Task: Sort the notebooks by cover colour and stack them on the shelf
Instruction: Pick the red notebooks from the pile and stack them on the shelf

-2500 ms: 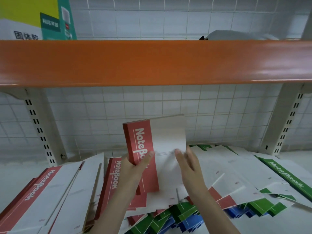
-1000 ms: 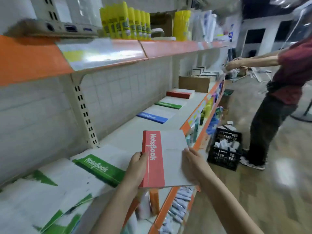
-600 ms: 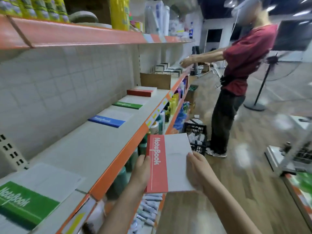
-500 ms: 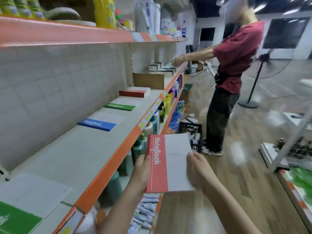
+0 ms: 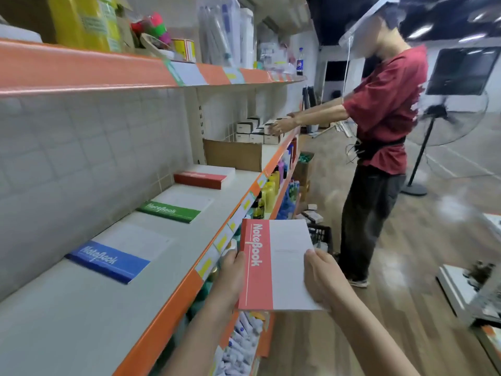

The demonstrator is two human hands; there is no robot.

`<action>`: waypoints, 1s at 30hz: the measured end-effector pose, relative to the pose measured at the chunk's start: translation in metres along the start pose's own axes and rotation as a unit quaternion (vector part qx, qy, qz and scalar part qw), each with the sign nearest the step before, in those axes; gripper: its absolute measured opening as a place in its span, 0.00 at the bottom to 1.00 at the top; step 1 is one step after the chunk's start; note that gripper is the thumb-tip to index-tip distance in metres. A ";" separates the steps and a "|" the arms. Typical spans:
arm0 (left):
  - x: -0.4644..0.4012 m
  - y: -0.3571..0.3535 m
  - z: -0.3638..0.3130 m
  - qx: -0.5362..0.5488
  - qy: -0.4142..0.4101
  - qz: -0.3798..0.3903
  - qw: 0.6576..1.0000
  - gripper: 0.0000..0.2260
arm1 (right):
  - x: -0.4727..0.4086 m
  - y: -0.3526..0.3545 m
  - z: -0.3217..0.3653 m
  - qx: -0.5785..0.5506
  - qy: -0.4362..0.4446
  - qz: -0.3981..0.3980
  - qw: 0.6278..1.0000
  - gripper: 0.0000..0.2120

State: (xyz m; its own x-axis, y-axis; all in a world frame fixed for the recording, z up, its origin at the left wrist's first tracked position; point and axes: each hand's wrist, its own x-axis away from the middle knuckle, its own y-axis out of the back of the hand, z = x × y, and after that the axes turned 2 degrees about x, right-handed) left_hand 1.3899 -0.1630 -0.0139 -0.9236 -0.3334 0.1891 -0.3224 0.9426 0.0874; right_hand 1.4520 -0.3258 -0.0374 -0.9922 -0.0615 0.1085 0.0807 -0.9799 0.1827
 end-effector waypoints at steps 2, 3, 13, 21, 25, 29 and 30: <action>-0.032 -0.002 -0.010 -0.005 0.002 -0.011 1.000 0.11 | -0.033 -0.005 0.008 -0.003 -0.002 0.012 1.000 0.13; -0.046 -0.004 -0.014 0.000 0.002 -0.013 1.000 0.12 | -0.049 -0.007 0.012 -0.002 -0.001 0.018 1.000 0.14; -0.150 -0.011 -0.043 0.026 0.012 -0.060 0.998 0.11 | -0.168 -0.031 0.032 -0.011 -0.005 0.062 0.998 0.12; -0.236 0.000 -0.053 0.036 0.018 -0.140 0.989 0.11 | -0.263 -0.069 0.056 -0.003 0.013 0.133 0.991 0.13; -0.279 0.003 -0.061 0.063 0.027 -0.189 0.980 0.12 | -0.318 -0.091 0.075 0.005 0.020 0.184 0.983 0.12; -0.318 0.005 -0.069 0.094 0.019 -0.255 0.962 0.11 | -0.374 -0.110 0.093 0.066 0.059 0.241 0.966 0.12; -0.327 0.006 -0.070 0.106 0.019 -0.264 0.958 0.11 | -0.387 -0.114 0.098 0.072 0.066 0.259 0.961 0.12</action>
State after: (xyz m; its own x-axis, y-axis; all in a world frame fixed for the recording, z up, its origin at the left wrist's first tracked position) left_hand 1.7044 -0.0496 -0.0066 -0.6129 -0.7621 0.2090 -0.7817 0.6233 -0.0196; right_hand 1.8364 -0.1712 -0.0047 -0.8179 -0.5668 0.0991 0.5702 -0.7753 0.2717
